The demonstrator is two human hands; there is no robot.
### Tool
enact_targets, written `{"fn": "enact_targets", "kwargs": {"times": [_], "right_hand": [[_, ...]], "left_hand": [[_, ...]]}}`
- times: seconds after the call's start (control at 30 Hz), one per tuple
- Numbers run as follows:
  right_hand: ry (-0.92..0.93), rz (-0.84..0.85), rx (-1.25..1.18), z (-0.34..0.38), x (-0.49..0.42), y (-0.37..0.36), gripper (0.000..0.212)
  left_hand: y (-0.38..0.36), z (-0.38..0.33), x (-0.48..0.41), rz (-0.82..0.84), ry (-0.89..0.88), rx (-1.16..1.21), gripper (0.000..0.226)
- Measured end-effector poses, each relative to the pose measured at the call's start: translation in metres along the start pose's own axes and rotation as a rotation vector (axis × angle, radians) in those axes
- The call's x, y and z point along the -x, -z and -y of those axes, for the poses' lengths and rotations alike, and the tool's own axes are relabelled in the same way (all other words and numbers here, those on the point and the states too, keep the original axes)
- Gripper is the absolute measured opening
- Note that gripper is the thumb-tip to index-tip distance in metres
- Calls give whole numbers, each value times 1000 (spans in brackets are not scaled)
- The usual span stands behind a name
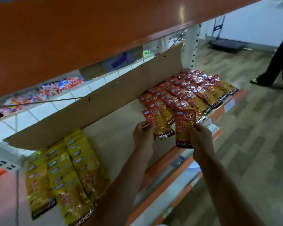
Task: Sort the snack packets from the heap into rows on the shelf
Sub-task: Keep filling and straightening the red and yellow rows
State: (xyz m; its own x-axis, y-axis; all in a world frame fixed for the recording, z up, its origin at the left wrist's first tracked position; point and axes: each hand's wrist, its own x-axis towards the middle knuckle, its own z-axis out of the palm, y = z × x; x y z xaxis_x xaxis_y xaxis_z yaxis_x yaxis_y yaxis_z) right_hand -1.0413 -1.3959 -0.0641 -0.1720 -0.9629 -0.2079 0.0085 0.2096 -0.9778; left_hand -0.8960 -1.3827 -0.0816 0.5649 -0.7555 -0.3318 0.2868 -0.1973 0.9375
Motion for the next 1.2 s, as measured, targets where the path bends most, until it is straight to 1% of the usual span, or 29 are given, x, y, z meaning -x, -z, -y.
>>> {"fn": "enact_targets", "kwargs": {"times": [0.07, 0.2, 0.27, 0.33, 0.43, 0.5, 0.57, 0.7, 0.9, 1.0, 1.13, 1.2], "right_hand": [[-4, -28, 7, 1, -16, 3, 13], [29, -17, 59, 5, -40, -1, 21], [57, 2, 78, 8, -50, -3, 27], [102, 30, 101, 12, -61, -3, 25], [213, 94, 154, 20, -79, 1, 16], [261, 144, 193, 27, -94, 3, 18], [277, 185, 213, 33, -109, 4, 25], [269, 279, 218, 34, -130, 4, 33], [380, 436, 295, 25, -144, 6, 29], [396, 472, 314, 23, -149, 9, 28], [431, 546, 372, 22, -152, 14, 21], [437, 574, 389, 22, -152, 16, 23]], "left_hand": [[-13, 1, -9, -6, -7, -41, 20], [-28, 3, -28, -85, -36, -183, 8], [-35, 3, -34, -114, -53, -262, 13], [-40, 3, -38, -147, -78, -318, 16], [-49, 2, -39, -178, -117, -389, 17], [-56, 3, -38, -202, -109, -399, 12], [-62, 4, -34, -237, -112, -418, 9], [-70, 5, -28, -303, -143, -480, 12], [-78, 14, -21, -402, -215, -590, 23], [-82, 15, -18, -444, -229, -637, 27], [-85, 16, -16, -489, -229, -638, 29], [-86, 16, -16, -490, -230, -665, 32]]}}
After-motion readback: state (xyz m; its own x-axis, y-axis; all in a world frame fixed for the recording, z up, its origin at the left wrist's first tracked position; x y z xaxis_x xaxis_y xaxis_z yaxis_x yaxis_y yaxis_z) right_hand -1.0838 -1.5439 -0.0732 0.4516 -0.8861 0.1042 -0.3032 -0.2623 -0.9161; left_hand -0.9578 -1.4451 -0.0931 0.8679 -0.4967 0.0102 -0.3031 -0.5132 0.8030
